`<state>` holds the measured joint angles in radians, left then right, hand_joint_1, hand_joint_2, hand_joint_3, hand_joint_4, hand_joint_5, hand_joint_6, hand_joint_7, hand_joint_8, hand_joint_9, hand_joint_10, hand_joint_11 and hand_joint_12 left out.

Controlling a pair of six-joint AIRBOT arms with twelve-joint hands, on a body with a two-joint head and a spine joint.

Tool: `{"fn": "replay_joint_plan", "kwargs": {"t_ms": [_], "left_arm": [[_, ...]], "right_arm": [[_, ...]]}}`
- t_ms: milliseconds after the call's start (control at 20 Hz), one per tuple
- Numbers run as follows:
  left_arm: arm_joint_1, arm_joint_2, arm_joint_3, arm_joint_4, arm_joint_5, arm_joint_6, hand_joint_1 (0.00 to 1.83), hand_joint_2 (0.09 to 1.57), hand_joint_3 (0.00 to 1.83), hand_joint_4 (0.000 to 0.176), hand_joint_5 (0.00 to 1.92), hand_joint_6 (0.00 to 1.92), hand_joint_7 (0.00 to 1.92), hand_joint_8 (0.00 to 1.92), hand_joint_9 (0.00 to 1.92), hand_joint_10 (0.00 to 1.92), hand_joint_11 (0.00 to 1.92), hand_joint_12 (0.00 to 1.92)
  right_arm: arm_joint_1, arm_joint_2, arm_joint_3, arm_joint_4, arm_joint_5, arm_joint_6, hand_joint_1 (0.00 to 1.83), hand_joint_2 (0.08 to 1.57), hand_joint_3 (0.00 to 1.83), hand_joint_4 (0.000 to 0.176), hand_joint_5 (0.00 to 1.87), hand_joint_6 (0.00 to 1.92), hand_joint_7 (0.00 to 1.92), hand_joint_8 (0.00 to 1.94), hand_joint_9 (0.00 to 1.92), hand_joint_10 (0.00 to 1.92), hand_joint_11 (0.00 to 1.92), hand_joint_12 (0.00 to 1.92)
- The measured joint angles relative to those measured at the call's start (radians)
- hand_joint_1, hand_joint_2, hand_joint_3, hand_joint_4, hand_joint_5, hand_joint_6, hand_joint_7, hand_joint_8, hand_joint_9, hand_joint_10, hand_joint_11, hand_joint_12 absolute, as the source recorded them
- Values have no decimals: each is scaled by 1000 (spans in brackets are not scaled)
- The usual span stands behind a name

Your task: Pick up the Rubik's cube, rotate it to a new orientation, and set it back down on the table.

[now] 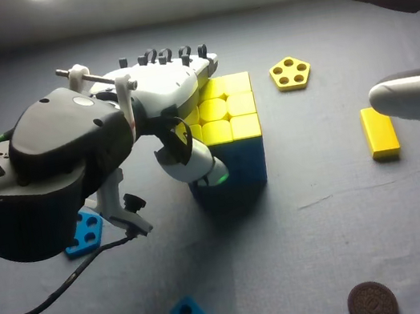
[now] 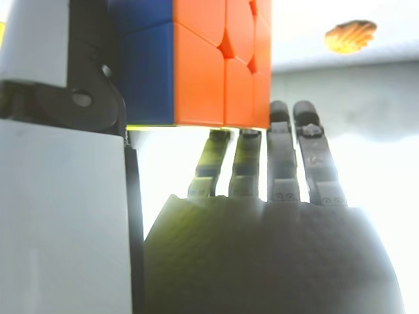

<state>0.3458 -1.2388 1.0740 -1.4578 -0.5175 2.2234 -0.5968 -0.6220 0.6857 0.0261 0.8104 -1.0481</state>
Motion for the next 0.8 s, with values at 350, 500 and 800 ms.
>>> {"fn": "replay_joint_plan", "kwargs": {"t_ms": [350,500,800], "left_arm": [[0,-5,0,2,-2,0,943,988,0,0,0,0,0,0,0,0,0,0],[0,-5,0,1,-1,1,982,1073,0,0,0,0,28,17,42,6,5,182],[-5,-5,0,0,-12,39,1044,1175,6,0,382,481,316,899,236,1122,0,1491]], "right_arm": [[-6,1,0,-23,0,11,58,1253,1,0,68,0,105,0,103,0,0,239],[-6,1,0,-27,0,12,26,1265,2,0,70,6,96,5,88,7,0,112],[-6,1,0,2,-20,12,6,1269,1,0,76,3,123,2,117,7,0,129]]}}
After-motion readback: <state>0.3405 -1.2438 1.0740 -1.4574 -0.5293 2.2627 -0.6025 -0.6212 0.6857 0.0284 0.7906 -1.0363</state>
